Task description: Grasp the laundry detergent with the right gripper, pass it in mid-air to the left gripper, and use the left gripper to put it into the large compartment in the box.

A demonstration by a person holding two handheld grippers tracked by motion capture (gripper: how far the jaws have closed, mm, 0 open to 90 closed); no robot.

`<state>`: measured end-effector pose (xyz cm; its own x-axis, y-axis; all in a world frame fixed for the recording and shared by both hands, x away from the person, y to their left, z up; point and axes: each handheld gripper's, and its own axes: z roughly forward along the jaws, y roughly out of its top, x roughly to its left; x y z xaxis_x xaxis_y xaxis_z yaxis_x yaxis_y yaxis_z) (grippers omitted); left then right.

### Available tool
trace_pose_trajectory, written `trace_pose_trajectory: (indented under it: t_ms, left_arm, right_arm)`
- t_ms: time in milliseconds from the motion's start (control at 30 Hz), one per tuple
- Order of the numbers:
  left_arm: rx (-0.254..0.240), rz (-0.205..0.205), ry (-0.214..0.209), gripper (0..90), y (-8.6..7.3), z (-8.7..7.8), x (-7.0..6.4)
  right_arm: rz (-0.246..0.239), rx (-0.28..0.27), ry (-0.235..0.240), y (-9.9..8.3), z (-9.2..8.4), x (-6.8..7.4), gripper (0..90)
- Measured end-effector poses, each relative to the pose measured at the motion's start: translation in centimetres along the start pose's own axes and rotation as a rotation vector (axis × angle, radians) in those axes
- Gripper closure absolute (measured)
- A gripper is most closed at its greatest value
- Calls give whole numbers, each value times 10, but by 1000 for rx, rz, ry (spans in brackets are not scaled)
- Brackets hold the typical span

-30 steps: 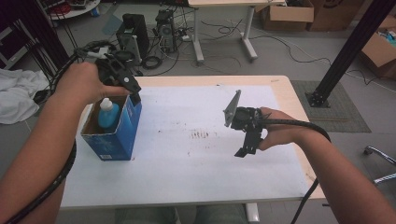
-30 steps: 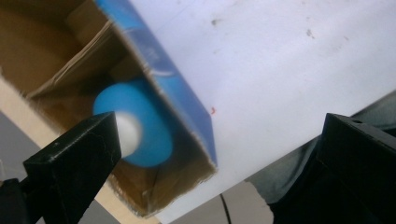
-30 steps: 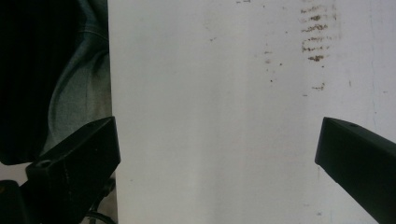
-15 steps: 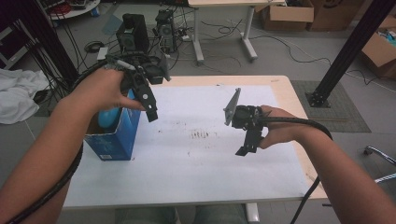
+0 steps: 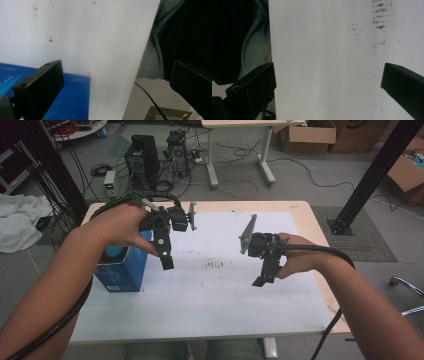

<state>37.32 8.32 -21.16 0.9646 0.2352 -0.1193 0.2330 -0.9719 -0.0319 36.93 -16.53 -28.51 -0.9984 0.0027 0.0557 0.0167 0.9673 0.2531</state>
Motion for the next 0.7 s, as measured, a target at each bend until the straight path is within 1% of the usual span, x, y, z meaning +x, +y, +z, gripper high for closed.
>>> trace_pose_trajectory:
  t_ms: [33,200,300,467,600,667,700]
  left_arm:
    - [0,11,-9,1,1,1,0]
    - [4,33,-17,1,1,3,0]
    - [-7,36,-23,1,0,4,1]
    - [0,37,-30,1,0,5,3]
    - [-9,39,-37,1,-1,7,5]
    - [-4,40,-36,1,-1,7,6]
    - [-11,39,-36,1,-1,8,6]
  right_arm:
    - [-1,3,-1,0,0,0,0]
    - [5,9,-2,0,-1,0,0]
    - [4,10,0,1,-2,-1,0]
    - [6,12,2,0,0,-2,0]
    - [9,14,5,1,1,-3,0]
    - [5,16,5,1,1,-4,0]
    - [6,13,7,1,2,-4,0]
